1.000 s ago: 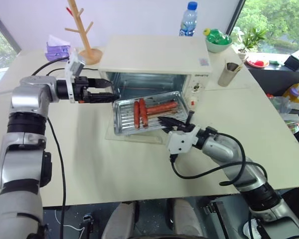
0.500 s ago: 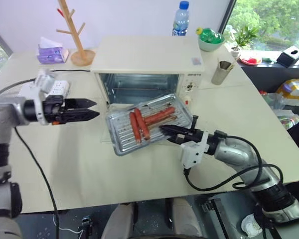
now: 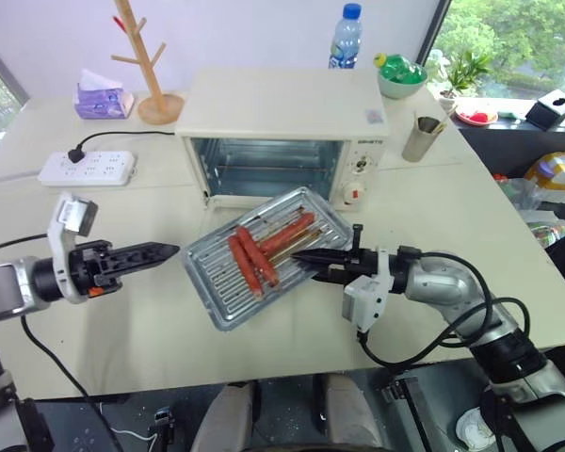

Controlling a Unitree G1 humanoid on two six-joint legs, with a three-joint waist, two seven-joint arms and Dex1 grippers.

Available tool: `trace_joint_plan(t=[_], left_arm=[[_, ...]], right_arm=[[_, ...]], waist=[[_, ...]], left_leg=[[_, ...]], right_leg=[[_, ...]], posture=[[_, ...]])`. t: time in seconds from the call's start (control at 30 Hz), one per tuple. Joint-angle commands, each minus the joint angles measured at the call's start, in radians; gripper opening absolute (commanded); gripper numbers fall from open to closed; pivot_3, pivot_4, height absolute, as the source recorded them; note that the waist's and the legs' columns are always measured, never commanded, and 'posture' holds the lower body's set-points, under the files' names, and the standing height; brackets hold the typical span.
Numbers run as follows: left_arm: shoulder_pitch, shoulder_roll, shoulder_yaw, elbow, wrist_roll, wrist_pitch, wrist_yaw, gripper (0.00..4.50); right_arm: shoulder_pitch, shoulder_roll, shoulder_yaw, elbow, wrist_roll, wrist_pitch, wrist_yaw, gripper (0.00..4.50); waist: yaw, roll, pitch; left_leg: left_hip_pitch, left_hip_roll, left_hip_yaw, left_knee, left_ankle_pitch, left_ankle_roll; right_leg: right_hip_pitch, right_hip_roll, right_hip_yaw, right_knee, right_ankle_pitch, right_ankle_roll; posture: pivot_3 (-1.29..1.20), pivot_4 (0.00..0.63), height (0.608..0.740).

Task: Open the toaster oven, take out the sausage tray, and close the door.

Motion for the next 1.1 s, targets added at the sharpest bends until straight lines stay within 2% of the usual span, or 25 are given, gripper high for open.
trace_joint_plan(t=[0.03,0.27,0.53,0.63,0.8,1.1], left_arm=[[-0.015,-0.014,-0.007,0.032,-0.127,0.008,0.111,4.5],[0.006,-0.028,-0.077,0.048,-0.285,0.008,0.232,4.5],[-0.062,-0.089,-0.134,0.1,-0.376,-0.009,0.363,4.5],[-0.067,-0.088,-0.139,0.117,-0.408,-0.02,0.396,3.62],[-0.053,-0.063,-0.149,0.133,-0.466,-0.034,0.431,1.15],[-0.029,-0.055,-0.197,0.144,-0.56,-0.088,0.5,1.15]], right_arm=[[-0.033,0.019,-0.005,-0.027,0.041,-0.018,0.003,0.25],[-0.06,0.043,-0.01,-0.044,0.042,0.009,0.01,0.25],[-0.059,0.05,-0.017,-0.071,0.038,0.036,0.012,0.25],[-0.056,0.049,-0.022,-0.078,0.035,0.046,0.011,0.25],[-0.057,0.044,-0.03,-0.071,0.027,0.05,0.006,0.25],[-0.062,0.034,-0.037,-0.054,0.019,0.04,0.007,0.25]], waist=[[0.0,0.0,0.0],[0.007,0.0,0.0],[0.019,0.0,0.0],[0.018,0.0,0.0],[0.017,0.0,0.0],[0.019,0.0,0.0]], left_leg=[[0.0,0.0,0.0,0.0,0.0,0.0],[0.0,0.0,0.0,0.0,0.0,0.0],[0.0,0.0,0.001,0.0,0.0,-0.001],[0.0,0.0,0.001,0.0,0.0,-0.001],[0.0,0.0,0.001,0.0,0.0,-0.001],[0.0,0.0,0.001,0.0,0.0,-0.001]], right_leg=[[0.0,0.0,0.0,0.0,0.0,0.0],[0.0,0.0,0.0,0.0,0.0,0.0],[0.0,0.0,0.001,0.0,0.0,-0.001],[0.0,0.0,0.001,0.0,0.0,-0.001],[-0.001,0.0,0.001,0.0,0.0,-0.001],[-0.001,0.0,0.001,0.0,0.0,-0.001]], posture=[[0.0,0.15,0.736],[0.0,0.15,0.736],[0.0,0.15,0.736],[0.0,0.15,0.736],[0.0,0.15,0.736],[0.0,0.15,0.736]])
